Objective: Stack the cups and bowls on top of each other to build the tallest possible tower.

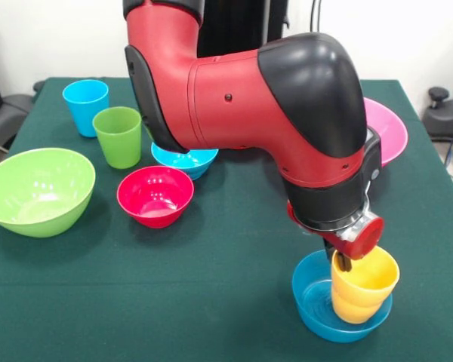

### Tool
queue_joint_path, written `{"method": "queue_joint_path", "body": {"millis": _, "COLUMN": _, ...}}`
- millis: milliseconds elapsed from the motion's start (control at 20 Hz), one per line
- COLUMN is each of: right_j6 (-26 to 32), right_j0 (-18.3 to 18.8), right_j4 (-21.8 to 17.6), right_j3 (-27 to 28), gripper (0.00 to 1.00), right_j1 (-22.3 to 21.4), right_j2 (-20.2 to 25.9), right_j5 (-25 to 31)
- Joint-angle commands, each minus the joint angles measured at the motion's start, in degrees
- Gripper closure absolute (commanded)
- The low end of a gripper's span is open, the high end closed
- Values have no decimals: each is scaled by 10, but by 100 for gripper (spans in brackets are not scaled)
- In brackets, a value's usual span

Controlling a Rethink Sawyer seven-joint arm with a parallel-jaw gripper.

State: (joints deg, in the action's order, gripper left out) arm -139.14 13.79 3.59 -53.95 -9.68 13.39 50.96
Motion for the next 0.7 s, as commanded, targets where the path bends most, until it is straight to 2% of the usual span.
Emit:
{"method": "queue_joint_path", "body": {"millis": 50, "right_j6": 118, "right_j0": -15, "right_j4": -61, "right_j3": -4, "gripper": 100, "right_j1": 24, "right_j2": 25, "right_j5": 15}}
{"method": "queue_joint_path", "body": {"millis": 400, "right_j6": 92, "right_j0": -24, "right_j4": -77, "right_j3": -23, "gripper": 100, "right_j1": 5, "right_j2": 4, "right_j5": 0}}
{"method": "queue_joint_path", "body": {"millis": 700, "right_j6": 79, "right_j0": -28, "right_j4": -86, "right_j3": -11, "gripper": 100, "right_j1": 6, "right_j2": 0, "right_j5": 5}}
